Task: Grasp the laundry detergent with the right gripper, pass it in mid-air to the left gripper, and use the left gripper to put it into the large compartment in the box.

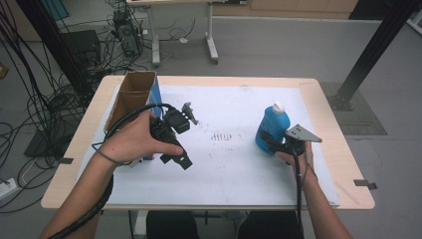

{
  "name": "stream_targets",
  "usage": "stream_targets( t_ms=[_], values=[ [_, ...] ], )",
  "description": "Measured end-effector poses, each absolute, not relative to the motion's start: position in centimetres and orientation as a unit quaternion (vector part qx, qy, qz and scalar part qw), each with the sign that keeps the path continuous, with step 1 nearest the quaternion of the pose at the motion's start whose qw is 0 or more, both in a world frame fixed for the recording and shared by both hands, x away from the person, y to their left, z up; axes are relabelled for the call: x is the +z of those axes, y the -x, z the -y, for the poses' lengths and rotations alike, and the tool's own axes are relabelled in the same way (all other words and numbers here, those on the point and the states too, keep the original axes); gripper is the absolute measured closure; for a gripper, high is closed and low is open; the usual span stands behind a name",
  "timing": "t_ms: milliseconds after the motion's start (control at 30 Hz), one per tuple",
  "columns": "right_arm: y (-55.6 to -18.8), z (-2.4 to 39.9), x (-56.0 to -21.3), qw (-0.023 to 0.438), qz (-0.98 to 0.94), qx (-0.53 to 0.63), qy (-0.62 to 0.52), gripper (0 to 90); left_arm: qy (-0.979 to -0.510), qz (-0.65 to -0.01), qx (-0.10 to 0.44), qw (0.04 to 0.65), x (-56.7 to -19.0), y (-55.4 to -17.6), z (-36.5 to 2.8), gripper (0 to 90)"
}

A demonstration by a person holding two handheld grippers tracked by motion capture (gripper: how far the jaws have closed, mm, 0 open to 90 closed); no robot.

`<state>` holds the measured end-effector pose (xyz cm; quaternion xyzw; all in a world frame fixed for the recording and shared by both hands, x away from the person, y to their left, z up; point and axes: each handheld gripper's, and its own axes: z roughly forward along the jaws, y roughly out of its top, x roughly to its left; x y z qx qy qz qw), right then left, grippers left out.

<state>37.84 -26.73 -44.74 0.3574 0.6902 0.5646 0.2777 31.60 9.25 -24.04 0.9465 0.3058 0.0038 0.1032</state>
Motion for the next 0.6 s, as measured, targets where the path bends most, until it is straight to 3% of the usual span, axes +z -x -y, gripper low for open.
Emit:
stream_targets(
  t_ms=[600],
  values=[
    [-37.83,26.74,-44.77,0.279,-0.690,0.565,-0.356,42.9,-0.948,-0.301,0.002,0.102,-24.08,-31.80,-9.16,8.9]
  ],
)
